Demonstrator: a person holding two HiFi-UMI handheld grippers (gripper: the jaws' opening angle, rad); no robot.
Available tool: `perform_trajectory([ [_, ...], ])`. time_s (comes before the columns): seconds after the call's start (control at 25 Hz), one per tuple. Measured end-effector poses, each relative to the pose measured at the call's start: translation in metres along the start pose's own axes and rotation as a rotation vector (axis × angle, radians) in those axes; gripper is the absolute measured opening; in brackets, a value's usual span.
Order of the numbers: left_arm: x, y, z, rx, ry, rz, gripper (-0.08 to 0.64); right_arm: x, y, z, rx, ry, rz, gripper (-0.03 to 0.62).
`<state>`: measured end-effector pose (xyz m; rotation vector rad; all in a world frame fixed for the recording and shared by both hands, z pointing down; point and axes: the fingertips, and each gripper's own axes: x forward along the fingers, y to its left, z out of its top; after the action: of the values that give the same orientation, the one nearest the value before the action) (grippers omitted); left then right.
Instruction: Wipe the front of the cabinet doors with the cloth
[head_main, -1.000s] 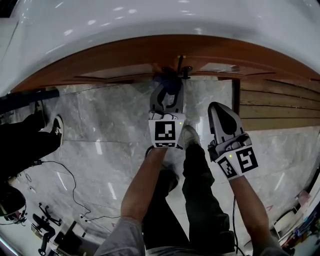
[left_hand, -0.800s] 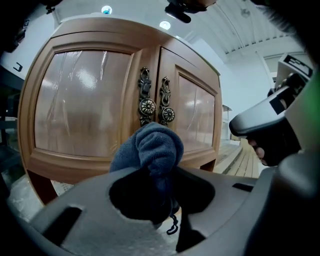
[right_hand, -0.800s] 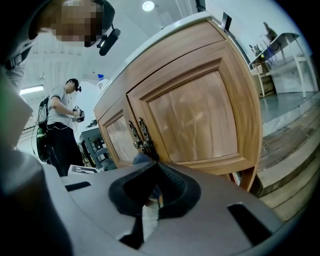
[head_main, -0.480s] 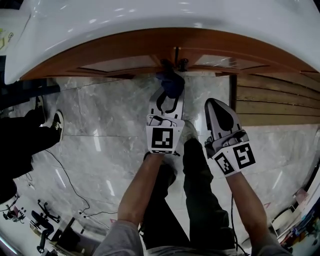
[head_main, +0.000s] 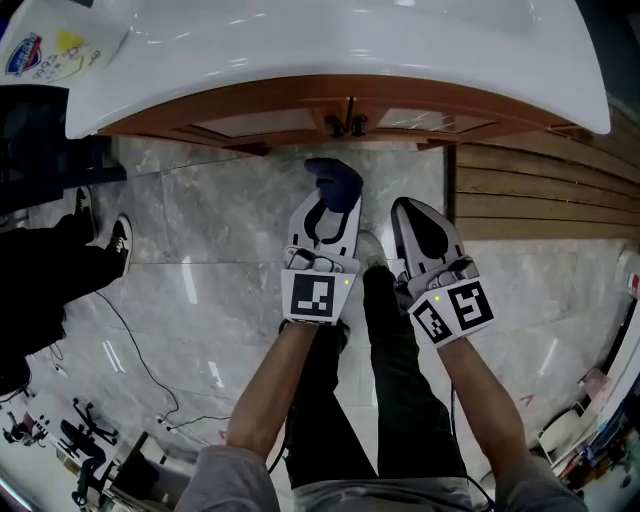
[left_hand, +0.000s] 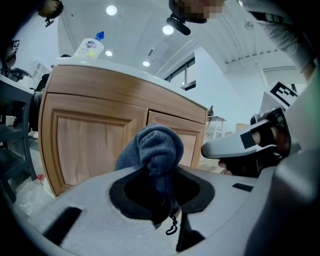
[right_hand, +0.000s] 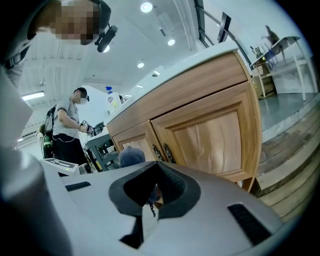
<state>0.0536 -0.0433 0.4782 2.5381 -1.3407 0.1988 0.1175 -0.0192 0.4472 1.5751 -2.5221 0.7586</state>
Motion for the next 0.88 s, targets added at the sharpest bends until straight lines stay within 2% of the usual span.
perform_trajectory([
  [0.4, -0.04, -0.009, 0.081, 0.02, -0.015, -0.001, 0.097, -0.018, 0.04, 0.05, -0.007, -0.015, 0.014, 0.009],
  [0.88, -0.08, -0.018, 0.173, 0.036, -0.01, 0.05, 0.097, -0.038, 0.083, 0.122, -0.051, -0.026, 0.082, 0.009],
])
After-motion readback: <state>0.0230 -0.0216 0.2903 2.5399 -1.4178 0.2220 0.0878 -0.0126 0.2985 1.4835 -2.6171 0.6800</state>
